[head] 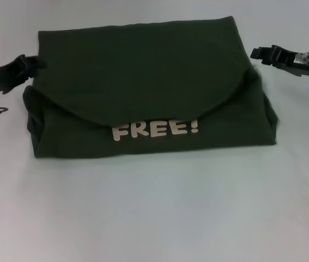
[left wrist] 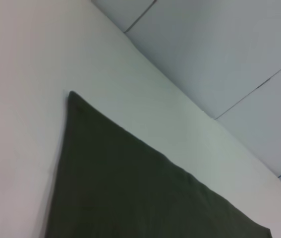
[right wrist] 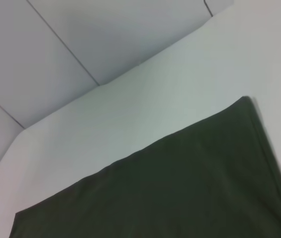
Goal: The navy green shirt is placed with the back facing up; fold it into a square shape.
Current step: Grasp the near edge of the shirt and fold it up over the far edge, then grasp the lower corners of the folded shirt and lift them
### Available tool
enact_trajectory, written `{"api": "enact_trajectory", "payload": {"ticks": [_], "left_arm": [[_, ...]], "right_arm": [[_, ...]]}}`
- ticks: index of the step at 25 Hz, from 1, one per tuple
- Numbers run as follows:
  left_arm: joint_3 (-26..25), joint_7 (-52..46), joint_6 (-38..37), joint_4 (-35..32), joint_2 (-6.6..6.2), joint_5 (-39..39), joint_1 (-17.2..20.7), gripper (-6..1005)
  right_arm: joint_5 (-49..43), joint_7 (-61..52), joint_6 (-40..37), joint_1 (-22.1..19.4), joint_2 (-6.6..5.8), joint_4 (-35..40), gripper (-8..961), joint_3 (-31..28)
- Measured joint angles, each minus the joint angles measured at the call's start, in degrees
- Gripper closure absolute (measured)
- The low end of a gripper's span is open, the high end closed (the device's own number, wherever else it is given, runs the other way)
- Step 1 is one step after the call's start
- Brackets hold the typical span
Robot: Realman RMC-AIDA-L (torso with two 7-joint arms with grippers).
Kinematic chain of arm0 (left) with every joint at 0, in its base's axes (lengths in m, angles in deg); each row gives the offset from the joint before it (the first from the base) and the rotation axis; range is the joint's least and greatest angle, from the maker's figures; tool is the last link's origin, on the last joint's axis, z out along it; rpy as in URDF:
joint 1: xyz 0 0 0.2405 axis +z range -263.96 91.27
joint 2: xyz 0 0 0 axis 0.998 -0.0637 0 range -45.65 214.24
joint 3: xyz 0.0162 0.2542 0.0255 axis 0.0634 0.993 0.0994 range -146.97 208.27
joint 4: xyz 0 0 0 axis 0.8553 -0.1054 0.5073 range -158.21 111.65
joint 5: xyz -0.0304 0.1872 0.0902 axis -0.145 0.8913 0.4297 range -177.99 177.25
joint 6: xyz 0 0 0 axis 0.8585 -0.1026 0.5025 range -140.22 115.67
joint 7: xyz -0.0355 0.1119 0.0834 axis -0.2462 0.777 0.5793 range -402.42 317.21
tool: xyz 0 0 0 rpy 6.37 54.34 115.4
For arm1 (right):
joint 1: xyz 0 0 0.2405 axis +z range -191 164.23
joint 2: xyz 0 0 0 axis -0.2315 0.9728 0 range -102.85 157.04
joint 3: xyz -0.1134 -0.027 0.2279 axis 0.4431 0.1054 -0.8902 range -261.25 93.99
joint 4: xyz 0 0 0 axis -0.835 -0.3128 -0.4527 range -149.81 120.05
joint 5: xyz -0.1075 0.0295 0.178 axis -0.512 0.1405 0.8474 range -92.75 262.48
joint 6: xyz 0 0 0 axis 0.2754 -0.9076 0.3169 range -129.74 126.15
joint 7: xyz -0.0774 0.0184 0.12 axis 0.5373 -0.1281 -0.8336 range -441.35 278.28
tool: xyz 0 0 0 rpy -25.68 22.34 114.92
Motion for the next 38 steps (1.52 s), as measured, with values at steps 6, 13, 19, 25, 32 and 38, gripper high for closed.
{"api": "enact_trajectory", "payload": {"ticks": [6,13,19,25,32,38], "left_arm": [[0.02,-1.96,-3.86,-0.58,-2.35,-0.03,0.64,714],[2.46,0.0,-23.33,-6.62,-3.99,0.22,5.25,320],[9.97,2.25,-28.84,-10.82,-2.17,0.49,9.66,184],[16.59,7.3,-29.44,-12.24,-0.77,0.85,11.45,169],[22.37,7.67,-22.19,-12.07,0.16,1.17,11.64,168],[25.56,5.99,-18.74,-11.92,0.75,1.17,11.64,168]], "right_arm": [[-0.15,0.1,0.17,-0.64,-0.47,0.8,466,0.01],[0.13,1.7,-10.5,-5.06,-2.74,5.59,260,-0.22],[-0.16,2.96,-22.47,-8.44,-5.45,6.67,133,0.2],[-0.39,3.83,-27.08,-10.46,-7.28,6.69,101,3.28],[-0.79,3.58,-27.55,-10.96,-7.81,6.69,101,3.54],[-2.07,2.75,-27.72,-10.96,-7.83,6.69,101,3.54]]}}
